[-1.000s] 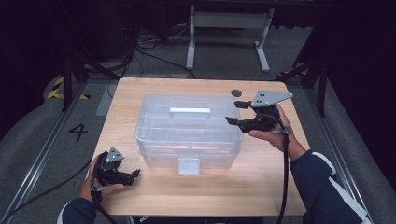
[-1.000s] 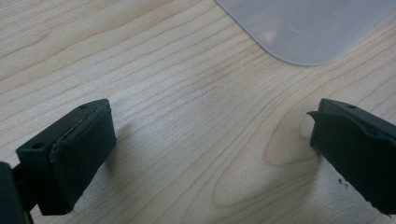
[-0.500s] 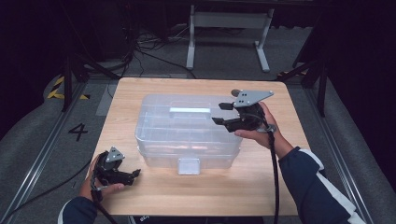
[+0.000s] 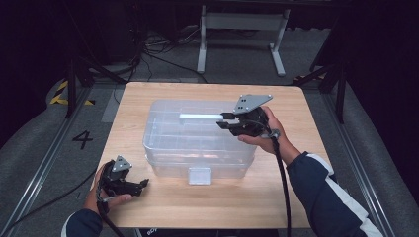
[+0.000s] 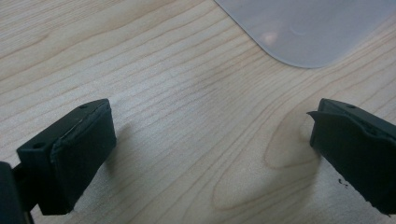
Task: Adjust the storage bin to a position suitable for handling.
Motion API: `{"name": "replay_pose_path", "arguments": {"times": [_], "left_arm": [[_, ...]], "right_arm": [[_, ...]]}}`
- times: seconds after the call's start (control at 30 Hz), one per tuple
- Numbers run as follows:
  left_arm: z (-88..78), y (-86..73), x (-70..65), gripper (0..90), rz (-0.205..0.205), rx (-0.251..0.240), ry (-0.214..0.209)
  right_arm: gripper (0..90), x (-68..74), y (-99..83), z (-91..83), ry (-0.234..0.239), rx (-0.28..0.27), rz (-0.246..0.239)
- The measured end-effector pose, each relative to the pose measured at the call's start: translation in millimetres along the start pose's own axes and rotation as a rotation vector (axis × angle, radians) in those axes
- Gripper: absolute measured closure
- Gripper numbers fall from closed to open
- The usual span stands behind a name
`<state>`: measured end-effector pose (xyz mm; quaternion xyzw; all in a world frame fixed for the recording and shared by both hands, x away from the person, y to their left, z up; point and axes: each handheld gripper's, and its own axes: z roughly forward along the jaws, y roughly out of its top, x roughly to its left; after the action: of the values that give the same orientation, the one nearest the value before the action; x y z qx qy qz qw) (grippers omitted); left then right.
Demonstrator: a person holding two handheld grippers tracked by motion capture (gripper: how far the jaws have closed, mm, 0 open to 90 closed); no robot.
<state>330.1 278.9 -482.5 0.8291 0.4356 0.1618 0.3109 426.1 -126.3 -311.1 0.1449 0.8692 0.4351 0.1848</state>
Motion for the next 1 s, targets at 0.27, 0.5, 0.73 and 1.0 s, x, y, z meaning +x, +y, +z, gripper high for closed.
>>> {"name": "replay_pose_path", "arguments": {"times": [0.27, 0.5, 0.73, 1.0], "left_arm": [[-3.0, -0.4, -0.9, 9.3, 0.02, -0.015, -0.018], [-3.7, 3.9, -1.7, 20.5, 0.025, -0.01, -0.018], [-12.4, 7.4, -2.5, 27.7, 0.038, -0.048, 0.024], [-30.1, 13.5, -6.7, 31.2, 0.042, -0.11, 0.054]], "right_arm": [[76.3, 3.3, 4.4, 1.6, 0.001, 0.011, -0.015], [76.7, 1.5, 5.2, 1.4, 0.015, 0.009, -0.002], [76.6, -1.7, 7.5, 0.9, 0.022, 0.009, 0.009], [76.4, -6.6, 12.8, -0.1, 0.029, 0.015, 0.021]]}}
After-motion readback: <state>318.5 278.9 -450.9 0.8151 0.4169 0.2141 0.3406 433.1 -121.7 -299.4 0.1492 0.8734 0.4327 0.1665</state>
